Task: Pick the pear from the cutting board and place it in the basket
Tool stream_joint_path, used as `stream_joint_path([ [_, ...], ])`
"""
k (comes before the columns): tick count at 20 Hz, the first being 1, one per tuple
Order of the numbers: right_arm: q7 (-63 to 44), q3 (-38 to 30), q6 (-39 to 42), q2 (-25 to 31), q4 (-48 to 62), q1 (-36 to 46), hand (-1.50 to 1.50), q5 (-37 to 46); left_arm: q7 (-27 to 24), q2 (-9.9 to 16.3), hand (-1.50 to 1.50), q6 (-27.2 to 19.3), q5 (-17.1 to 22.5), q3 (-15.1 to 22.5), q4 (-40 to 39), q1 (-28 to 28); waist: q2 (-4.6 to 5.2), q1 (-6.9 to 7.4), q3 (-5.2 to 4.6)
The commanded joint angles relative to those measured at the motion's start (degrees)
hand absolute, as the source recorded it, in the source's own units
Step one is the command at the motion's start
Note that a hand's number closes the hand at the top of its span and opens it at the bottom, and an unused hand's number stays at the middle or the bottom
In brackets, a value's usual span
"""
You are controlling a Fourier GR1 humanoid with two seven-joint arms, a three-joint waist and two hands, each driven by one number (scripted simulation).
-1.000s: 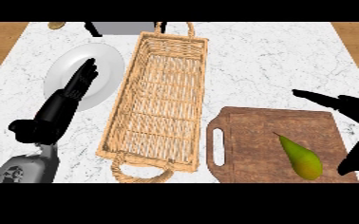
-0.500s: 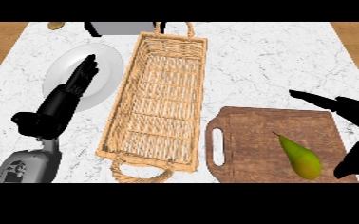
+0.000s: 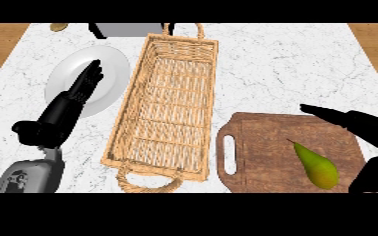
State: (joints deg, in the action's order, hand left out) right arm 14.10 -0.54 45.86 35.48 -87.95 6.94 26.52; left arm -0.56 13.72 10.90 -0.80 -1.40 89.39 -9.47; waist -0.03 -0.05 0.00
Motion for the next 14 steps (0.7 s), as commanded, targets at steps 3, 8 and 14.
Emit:
stream_joint_path([
  [3,3.0,-0.3,1.3,-0.9,2.5,2.0,-1.5,4.1,2.0,-0.9,0.0,1.3,0.5,-1.4,2.1,0.6,0.01,0.16,0.0],
  [8,-2.1,4.3,-1.9,-6.6,-0.9,-0.5,-1.5,7.6,-2.5,-2.4,0.0,0.1,-2.8,0.3,1.4,3.7,0.0,0.16,-0.01],
  [14,1.4,2.4,-1.3,-4.1,2.3,0.0,-1.5,11.7,3.4,-2.8,0.0,0.3,-2.0,-1.3,3.4,-1.2,0.01,0.04,0.0],
])
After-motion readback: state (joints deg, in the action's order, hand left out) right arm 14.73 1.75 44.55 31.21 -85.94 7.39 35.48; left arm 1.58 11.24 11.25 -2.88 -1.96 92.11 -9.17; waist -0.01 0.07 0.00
